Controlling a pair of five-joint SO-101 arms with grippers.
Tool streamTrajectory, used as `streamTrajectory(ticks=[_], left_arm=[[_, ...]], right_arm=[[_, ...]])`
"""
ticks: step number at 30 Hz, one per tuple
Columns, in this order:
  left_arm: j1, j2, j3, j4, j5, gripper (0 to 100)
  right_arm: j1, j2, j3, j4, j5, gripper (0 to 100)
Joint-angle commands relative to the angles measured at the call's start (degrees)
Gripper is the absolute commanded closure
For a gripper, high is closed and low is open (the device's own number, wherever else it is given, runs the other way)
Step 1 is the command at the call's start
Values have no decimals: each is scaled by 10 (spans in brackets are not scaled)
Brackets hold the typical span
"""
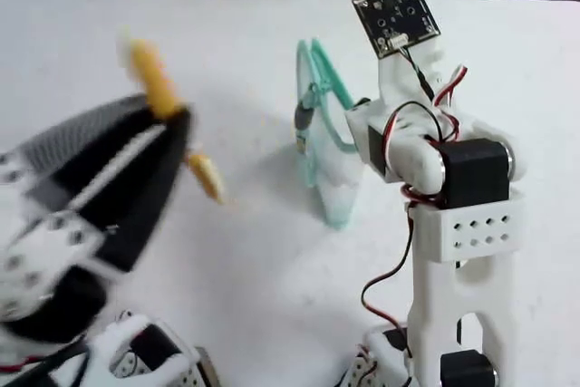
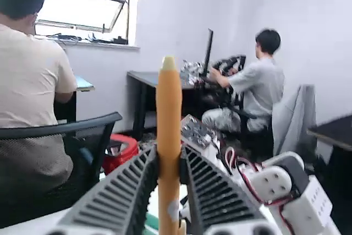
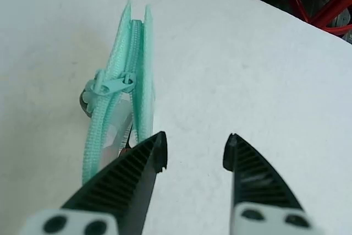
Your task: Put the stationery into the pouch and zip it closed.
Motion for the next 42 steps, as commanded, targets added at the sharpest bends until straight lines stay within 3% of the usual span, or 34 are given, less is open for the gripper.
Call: streamTrajectory(ticks=[1, 8, 10, 13, 25, 42], left_arm=[[-13, -51, 188, -98, 37, 977], [-36, -187, 543, -438, 36, 976], [-47, -213, 621, -528, 8, 976], [-50, -225, 704, -610, -27, 976], [-51, -151, 800, -786, -31, 976], [-7, -102, 830, -790, -32, 976]], right_arm=[[3, 7, 0, 2, -2, 818], [3, 7, 1, 2, -3, 818], [3, 6, 8, 0, -3, 818], [3, 7, 26, -9, -3, 818], [4, 1, 64, -45, -3, 818], [34, 1, 63, -54, -3, 818]])
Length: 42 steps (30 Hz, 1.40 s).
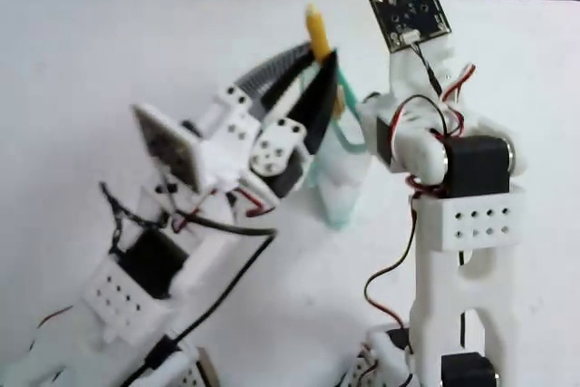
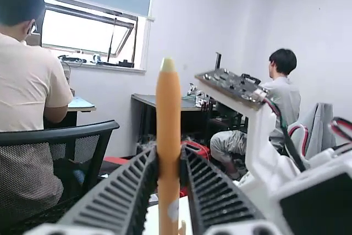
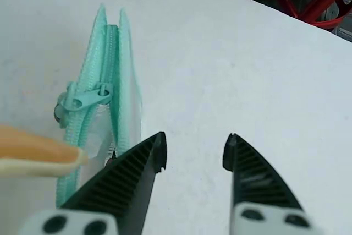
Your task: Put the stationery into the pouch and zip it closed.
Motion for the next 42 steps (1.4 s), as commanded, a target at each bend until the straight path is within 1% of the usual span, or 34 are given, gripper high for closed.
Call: streamTrajectory(ticks=[1, 5, 10, 16, 18, 19, 21, 24, 26, 28, 33, 36, 41, 42], left_arm=[[4, 1, 9, -9, -6, 976], [4, 2, 40, -17, -6, 976], [4, 2, 77, -69, -7, 976], [7, 2, 80, -66, -7, 976], [16, 2, 81, -60, -6, 942], [29, 2, 80, -39, -10, 902], [49, 1, 71, 31, -33, 842], [56, 2, 34, 122, -36, 834], [54, 2, 15, 149, -32, 834], [49, 2, 11, 158, -32, 834], [14, 2, 37, 153, -32, 834], [4, 1, 67, 123, -31, 834], [1, 2, 125, 48, -35, 837], [-12, -3, 128, 39, -35, 839]], right_arm=[[2, 2, 5, -1, -2, 818], [1, 2, 5, -1, -2, 818], [1, 2, 5, -1, -2, 818], [4, 2, 5, -1, -2, 818], [3, 2, 5, -2, -2, 818], [4, 2, 8, -7, -2, 818], [7, 6, 10, -14, -2, 818], [7, 8, 11, -13, -2, 818], [6, 7, 12, -13, -2, 818], [7, 7, 12, -13, -2, 818], [18, 2, 10, -13, -2, 818], [36, -7, -22, -11, -2, 818], [64, -49, -51, -9, -2, 818], [71, -57, -48, -9, -2, 818]])
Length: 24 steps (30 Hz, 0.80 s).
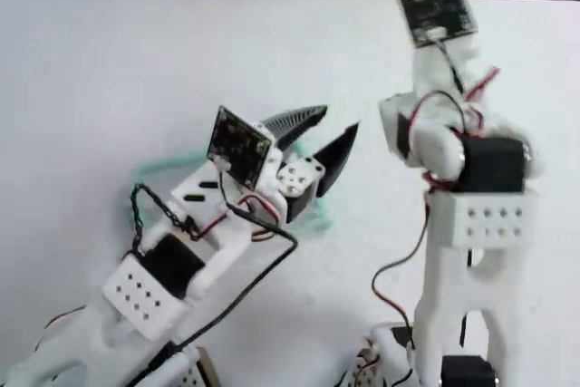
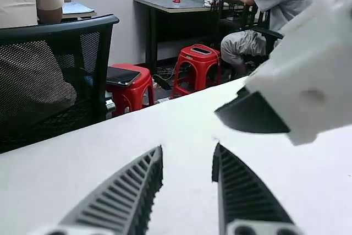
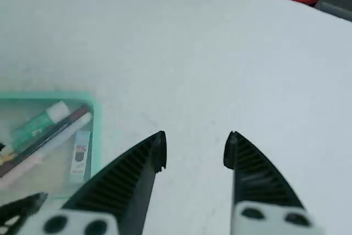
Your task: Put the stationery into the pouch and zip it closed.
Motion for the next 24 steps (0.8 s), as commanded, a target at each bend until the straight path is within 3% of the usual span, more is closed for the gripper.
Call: streamTrajectory(ticks=[1, 3, 10, 13, 18, 24], left_arm=[[-41, -11, 1, -40, -4, 842], [-93, -33, -44, 15, -4, 864], [-320, -100, -283, 392, -5, 826], [-421, -96, -330, 495, -64, 828], [-560, -21, -304, 621, -190, 828], [-708, 99, -242, 638, -322, 828]], right_arm=[[23, -36, -17, -7, -4, 818], [28, -45, 4, -8, 9, 818], [14, -45, 84, -19, 28, 818], [-15, -49, 151, -50, 28, 818], [-58, -49, 287, -116, 28, 818], [-68, -49, 447, -233, 27, 818]])
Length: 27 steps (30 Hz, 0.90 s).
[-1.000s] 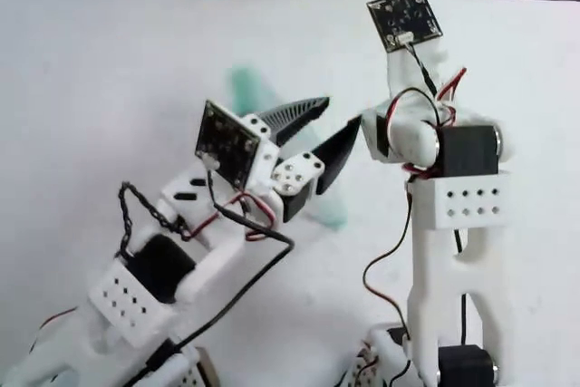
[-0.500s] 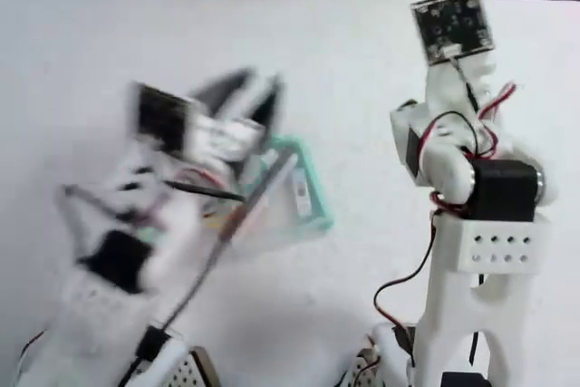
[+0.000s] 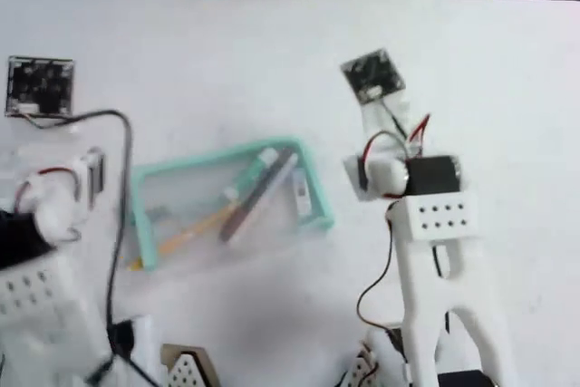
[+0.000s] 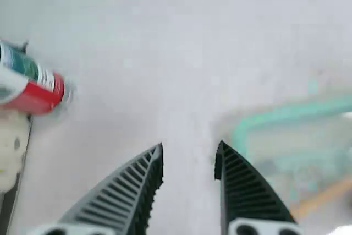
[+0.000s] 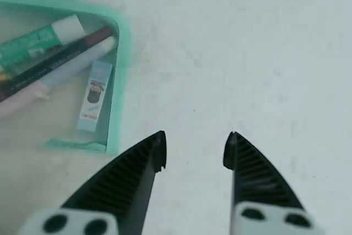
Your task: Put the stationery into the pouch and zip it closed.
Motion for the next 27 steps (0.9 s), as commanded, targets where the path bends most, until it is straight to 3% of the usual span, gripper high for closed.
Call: streamTrajectory(ticks=[1, 5, 9, 15, 18, 21, 27], left_arm=[[-63, 51, 16, 6, -87, 828], [-72, 84, 81, -20, -234, 828], [-74, 95, 191, -145, -309, 828], [-34, 95, 363, -342, -309, 828], [0, 95, 386, -348, -302, 825], [53, 97, 375, -344, -216, 823], [222, 98, 331, -333, -134, 823]], right_arm=[[-7, -11, 67, -70, 3, 818], [-7, -11, 129, -129, -16, 818], [-7, -11, 164, -162, -16, 818], [-7, -11, 195, -200, -15, 818], [-7, -11, 198, -204, -15, 818], [-7, -7, 200, -208, -14, 818], [-4, -6, 207, -216, -14, 818]])
